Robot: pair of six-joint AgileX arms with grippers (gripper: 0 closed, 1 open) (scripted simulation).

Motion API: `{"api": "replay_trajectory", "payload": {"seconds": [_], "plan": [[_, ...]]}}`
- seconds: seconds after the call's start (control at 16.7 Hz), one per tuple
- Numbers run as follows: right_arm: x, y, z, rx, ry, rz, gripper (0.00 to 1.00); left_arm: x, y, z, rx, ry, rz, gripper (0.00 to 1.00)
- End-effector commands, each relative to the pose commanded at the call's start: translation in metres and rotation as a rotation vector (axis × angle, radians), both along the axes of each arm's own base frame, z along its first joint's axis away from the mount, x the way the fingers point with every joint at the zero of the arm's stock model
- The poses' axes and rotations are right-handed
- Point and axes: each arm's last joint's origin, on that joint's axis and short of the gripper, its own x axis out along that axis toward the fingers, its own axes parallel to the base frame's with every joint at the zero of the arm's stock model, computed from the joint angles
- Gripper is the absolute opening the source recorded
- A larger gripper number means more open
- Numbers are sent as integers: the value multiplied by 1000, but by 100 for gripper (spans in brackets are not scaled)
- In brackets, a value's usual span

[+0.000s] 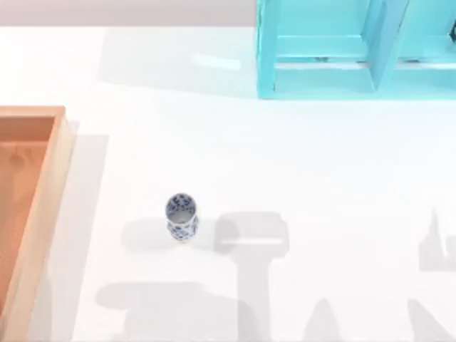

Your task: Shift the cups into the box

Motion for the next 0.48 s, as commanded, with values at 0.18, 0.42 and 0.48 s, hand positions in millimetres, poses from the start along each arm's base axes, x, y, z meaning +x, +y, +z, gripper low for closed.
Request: {"api": "replay_trajectory", "payload": {"seconds": [0.18, 0.42, 0.48], "plan": [[0, 0, 0, 0, 0, 0, 100, 10, -5, 0, -3, 7, 0, 100], [0, 0, 0, 0, 0, 0, 100, 54, -40, -7, -8, 43, -6, 100], [0, 0, 0, 0, 0, 0, 100, 67, -56, -10, -7, 54, -8, 100]]}}
